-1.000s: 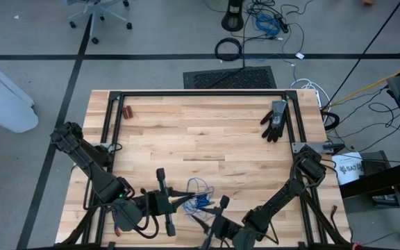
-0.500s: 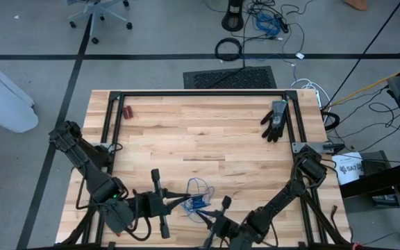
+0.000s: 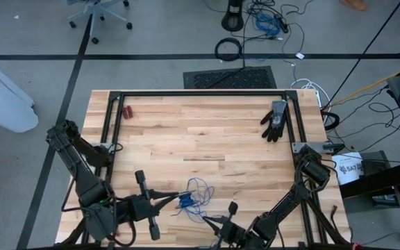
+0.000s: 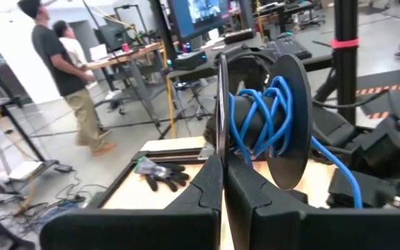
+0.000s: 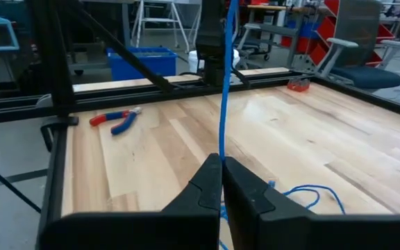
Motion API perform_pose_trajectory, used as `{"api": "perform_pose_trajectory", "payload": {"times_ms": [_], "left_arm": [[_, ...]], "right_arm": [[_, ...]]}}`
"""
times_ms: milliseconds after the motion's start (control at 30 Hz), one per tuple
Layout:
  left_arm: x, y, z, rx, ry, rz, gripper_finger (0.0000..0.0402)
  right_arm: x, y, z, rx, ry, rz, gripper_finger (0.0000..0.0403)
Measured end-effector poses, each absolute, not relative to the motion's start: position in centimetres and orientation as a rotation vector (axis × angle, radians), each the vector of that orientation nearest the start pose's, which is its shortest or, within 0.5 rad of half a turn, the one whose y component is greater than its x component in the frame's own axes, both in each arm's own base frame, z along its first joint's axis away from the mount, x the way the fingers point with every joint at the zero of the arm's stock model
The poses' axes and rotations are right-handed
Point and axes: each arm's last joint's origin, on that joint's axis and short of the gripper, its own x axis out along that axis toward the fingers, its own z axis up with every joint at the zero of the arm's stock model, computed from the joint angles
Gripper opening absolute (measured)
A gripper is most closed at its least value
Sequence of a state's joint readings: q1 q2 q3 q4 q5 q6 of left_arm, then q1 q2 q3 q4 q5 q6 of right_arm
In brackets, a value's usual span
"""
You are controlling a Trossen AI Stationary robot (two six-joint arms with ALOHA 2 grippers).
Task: Coil cords
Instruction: Coil the blue wire onto a spool
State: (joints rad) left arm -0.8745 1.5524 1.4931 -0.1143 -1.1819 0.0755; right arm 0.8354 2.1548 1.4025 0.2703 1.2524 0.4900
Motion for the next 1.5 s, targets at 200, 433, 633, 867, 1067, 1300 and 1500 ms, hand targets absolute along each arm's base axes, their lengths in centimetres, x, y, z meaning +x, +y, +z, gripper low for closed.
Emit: {"api": "perform_pose_trajectory", "payload": {"times_ms": [200, 433, 633, 867, 1067, 1300, 1500], "left_arm": [[22.9, -24.9, 40.2, 0.243, 0.096, 0.339, 0.0006], [21.6, -25.6, 40.4, 0.236, 0.087, 0.296, 0.0006], [20.6, -25.9, 40.9, 0.218, 0.076, 0.270, 0.0006], [20.5, -26.0, 40.8, 0.220, 0.077, 0.264, 0.0006], [20.6, -25.8, 41.1, 0.202, 0.069, 0.273, 0.0006], [21.4, -25.3, 41.0, 0.201, 0.075, 0.266, 0.0006], [21.9, -24.9, 40.7, 0.198, 0.089, 0.269, 0.0006]], "right_arm": [[31.9, 32.2, 16.2, 0.058, 0.147, -0.443, 0.0000], [31.3, 32.2, 15.7, 0.069, 0.166, -0.451, 0.0000], [31.0, 32.0, 15.2, 0.056, 0.193, -0.461, 0.0000], [31.3, 31.1, 14.6, 0.041, 0.237, -0.476, 0.0000], [32.1, 30.6, 14.4, 0.069, 0.318, -0.404, 0.0023], [32.5, 29.7, 17.7, 0.113, 0.279, -0.397, 0.0066], [33.2, 30.4, 21.5, 0.059, 0.118, -0.355, 0.0083]]}}
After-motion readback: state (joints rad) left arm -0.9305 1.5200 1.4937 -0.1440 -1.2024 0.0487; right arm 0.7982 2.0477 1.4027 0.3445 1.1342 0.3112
